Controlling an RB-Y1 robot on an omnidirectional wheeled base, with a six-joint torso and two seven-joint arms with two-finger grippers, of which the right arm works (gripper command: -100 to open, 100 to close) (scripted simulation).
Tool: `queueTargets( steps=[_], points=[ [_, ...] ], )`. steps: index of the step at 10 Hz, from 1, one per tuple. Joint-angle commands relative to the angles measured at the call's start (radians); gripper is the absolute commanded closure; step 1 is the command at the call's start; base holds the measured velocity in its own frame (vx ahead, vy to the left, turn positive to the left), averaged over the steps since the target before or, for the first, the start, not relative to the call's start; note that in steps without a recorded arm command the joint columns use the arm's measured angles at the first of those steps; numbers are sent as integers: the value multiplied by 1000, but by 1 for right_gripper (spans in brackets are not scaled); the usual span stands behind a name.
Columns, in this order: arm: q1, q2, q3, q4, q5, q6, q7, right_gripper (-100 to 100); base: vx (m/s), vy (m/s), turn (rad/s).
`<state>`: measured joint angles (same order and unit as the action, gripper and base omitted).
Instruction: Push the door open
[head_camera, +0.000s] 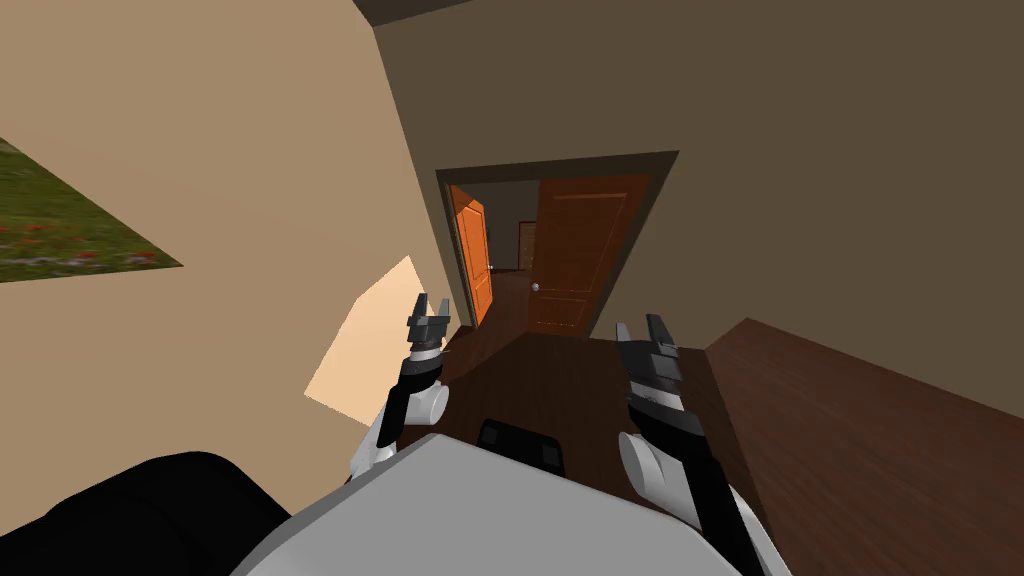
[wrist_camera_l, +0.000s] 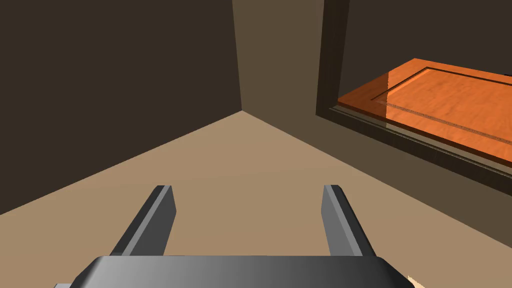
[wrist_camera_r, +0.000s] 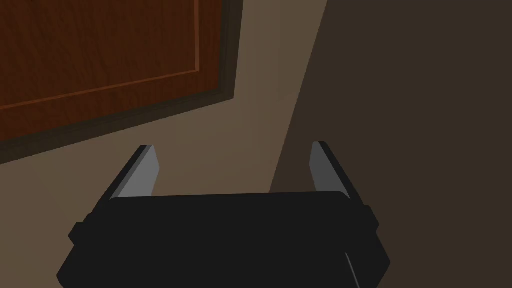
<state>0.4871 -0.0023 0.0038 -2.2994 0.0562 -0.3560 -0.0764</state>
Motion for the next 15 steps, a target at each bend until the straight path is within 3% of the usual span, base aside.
queueTargets(
  steps=[1, 15],
  points=[
    [-1, -14, 1, 34, -28, -18, -32, -100, 84, 15, 189],
    [-7, -79, 6, 305, -252, -160, -286, -100, 132, -1, 143]
  ],
)
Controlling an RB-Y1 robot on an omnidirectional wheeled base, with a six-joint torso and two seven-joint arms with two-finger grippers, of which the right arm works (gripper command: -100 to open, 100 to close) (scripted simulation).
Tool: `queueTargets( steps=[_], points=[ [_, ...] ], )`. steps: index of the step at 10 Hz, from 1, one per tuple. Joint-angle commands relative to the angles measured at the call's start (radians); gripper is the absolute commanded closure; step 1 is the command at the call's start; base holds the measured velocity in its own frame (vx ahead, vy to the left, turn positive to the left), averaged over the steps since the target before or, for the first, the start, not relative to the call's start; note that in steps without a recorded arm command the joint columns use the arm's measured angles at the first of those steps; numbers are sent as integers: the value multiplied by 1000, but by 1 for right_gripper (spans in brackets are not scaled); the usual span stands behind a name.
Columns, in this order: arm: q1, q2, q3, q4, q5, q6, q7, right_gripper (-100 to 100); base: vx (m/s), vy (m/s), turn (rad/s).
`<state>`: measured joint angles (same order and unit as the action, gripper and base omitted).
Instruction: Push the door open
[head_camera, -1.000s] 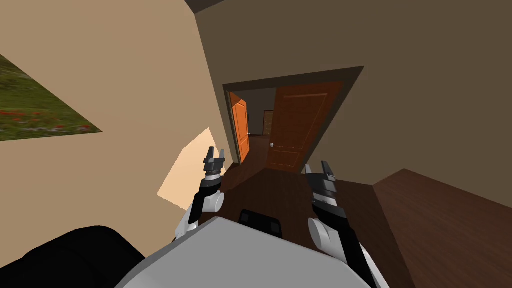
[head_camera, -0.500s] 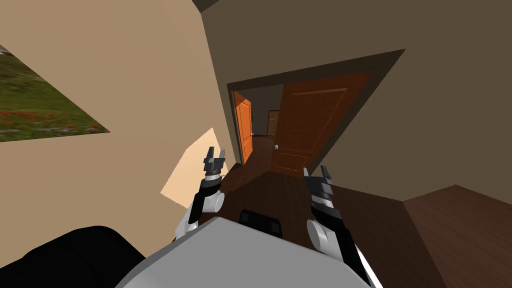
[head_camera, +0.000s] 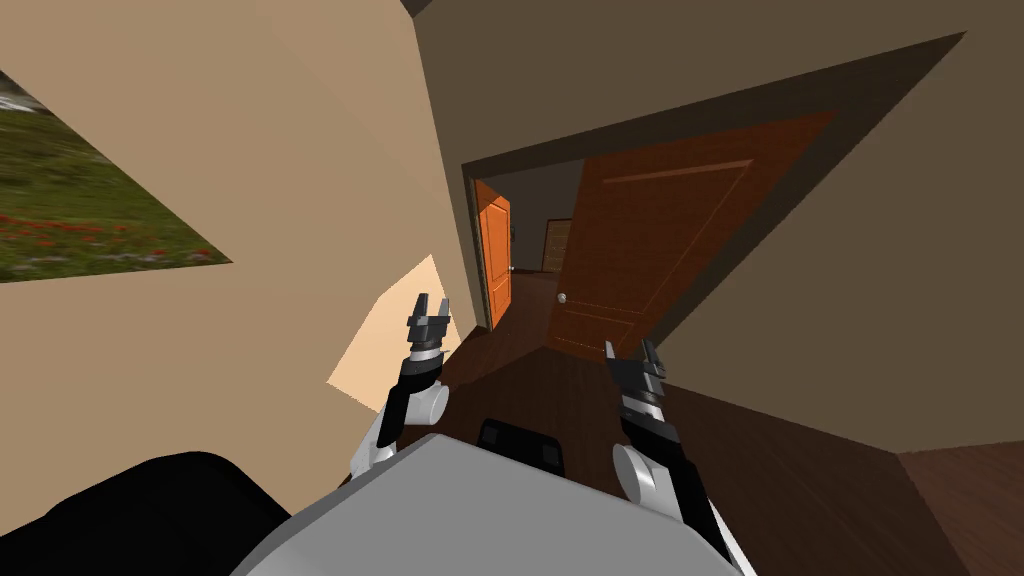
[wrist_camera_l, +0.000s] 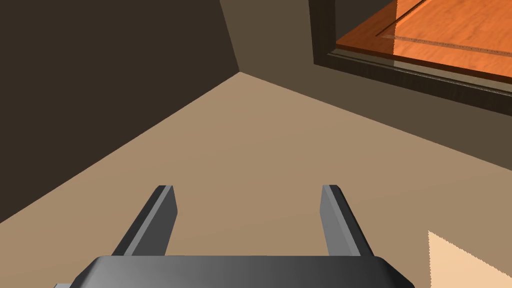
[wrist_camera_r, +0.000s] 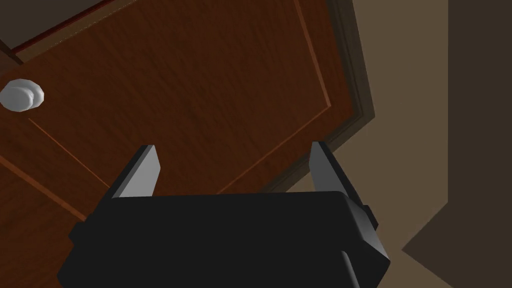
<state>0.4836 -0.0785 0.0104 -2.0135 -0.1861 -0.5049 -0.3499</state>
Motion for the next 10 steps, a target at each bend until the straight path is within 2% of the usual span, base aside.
queueTargets(
  steps=[1, 10],
  points=[
    [-4, -6, -1, 36, -23, -20, -29, -100, 80, -10, 112],
    [-8, -28, 2, 195, -155, -103, -178, -100, 96, -17, 129]
  ],
)
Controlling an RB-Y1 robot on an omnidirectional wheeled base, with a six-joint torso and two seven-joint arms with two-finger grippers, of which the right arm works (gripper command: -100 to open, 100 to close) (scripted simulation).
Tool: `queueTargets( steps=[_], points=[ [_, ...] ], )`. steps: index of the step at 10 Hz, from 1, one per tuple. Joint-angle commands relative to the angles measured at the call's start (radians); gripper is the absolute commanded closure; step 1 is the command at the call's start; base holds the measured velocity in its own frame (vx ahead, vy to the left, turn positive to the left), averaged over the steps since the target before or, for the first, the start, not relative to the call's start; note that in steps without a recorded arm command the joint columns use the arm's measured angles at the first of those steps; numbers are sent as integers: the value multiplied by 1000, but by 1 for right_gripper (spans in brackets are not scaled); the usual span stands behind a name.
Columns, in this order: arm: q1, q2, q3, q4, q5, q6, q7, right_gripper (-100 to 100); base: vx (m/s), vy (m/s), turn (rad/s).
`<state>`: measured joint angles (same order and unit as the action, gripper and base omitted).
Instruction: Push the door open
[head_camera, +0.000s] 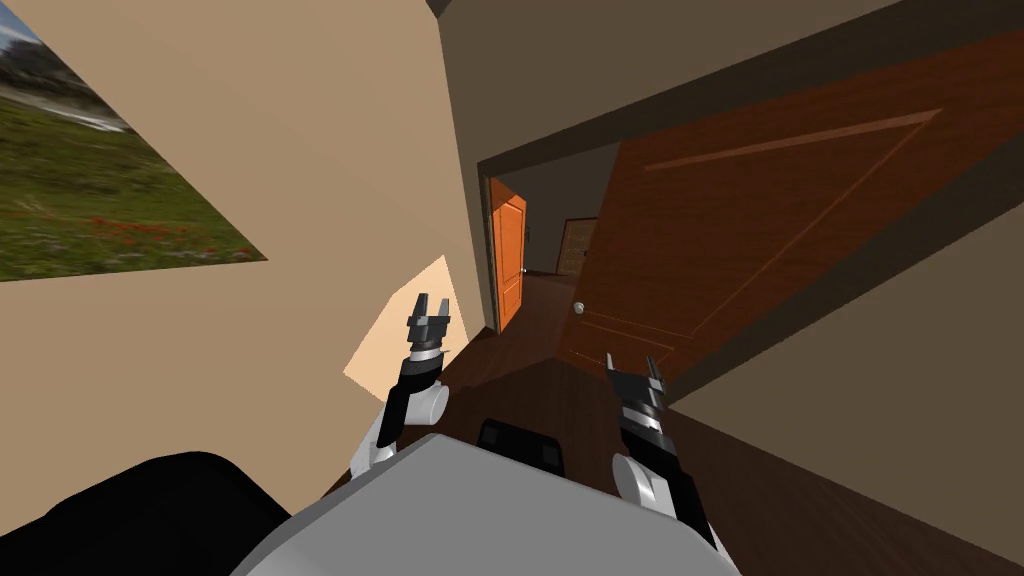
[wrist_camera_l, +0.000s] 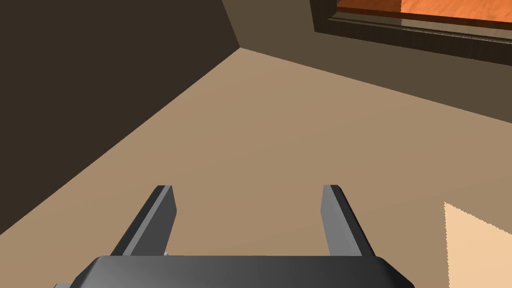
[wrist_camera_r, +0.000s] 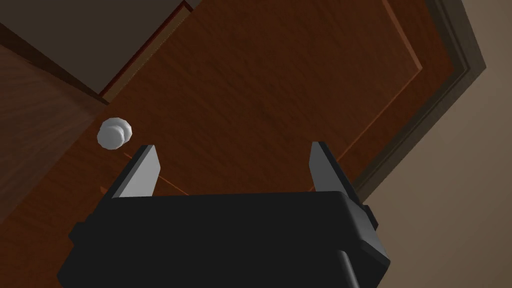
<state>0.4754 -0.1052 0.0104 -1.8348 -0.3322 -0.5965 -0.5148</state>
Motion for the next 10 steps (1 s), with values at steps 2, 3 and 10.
queueTargets(
  steps=[2, 3, 10],
  points=[
    [-1, -5, 3, 53, -39, -31, -48, -100, 101, -29, 119],
    [-1, -7, 3, 72, -55, -41, -65, -100, 93, -26, 133],
    [-4, -19, 6, 202, -162, -109, -187, -100, 94, -28, 133]
  ],
)
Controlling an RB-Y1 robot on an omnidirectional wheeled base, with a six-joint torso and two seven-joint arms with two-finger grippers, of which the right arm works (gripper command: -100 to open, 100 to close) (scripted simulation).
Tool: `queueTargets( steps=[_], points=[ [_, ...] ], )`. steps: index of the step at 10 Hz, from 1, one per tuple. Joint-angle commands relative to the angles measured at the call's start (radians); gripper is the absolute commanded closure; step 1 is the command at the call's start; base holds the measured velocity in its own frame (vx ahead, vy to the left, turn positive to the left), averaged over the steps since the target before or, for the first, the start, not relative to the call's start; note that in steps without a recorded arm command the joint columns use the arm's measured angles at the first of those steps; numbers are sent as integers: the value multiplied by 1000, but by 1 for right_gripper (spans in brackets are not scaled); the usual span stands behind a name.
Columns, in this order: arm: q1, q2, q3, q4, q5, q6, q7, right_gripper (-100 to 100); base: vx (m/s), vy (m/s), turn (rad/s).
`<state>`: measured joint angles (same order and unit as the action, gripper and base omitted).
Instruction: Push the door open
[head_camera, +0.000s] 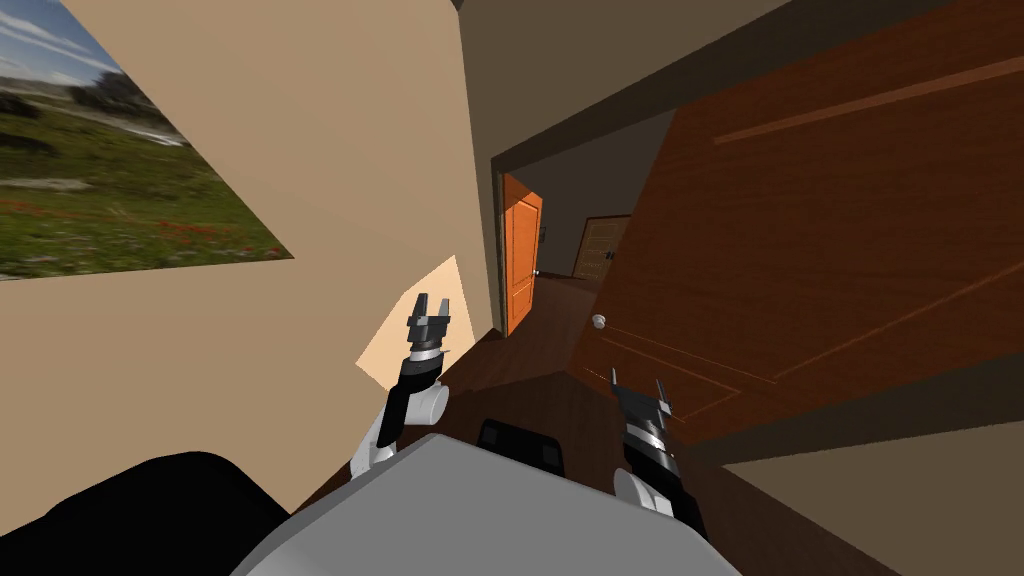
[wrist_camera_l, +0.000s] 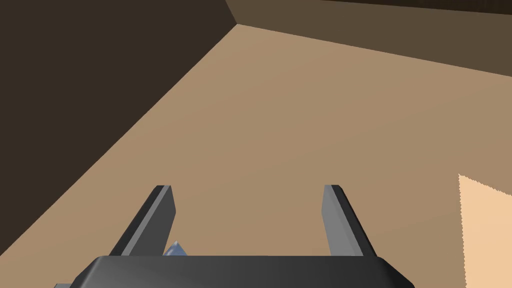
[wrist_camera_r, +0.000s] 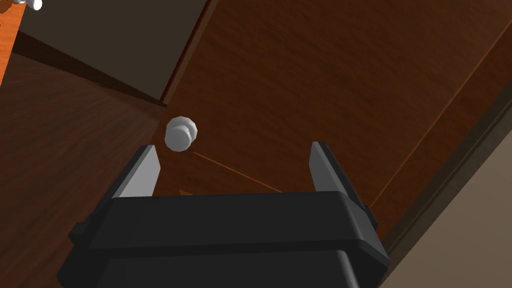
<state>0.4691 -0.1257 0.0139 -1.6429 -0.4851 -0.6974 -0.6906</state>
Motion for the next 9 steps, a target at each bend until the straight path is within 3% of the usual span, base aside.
queueTargets(
  steps=[1, 9],
  points=[
    [2, -1, 2, 28, -24, -18, -29, -100, 106, -42, 135],
    [-3, -13, 6, 204, -169, -110, -194, -100, 114, -52, 159]
  ],
)
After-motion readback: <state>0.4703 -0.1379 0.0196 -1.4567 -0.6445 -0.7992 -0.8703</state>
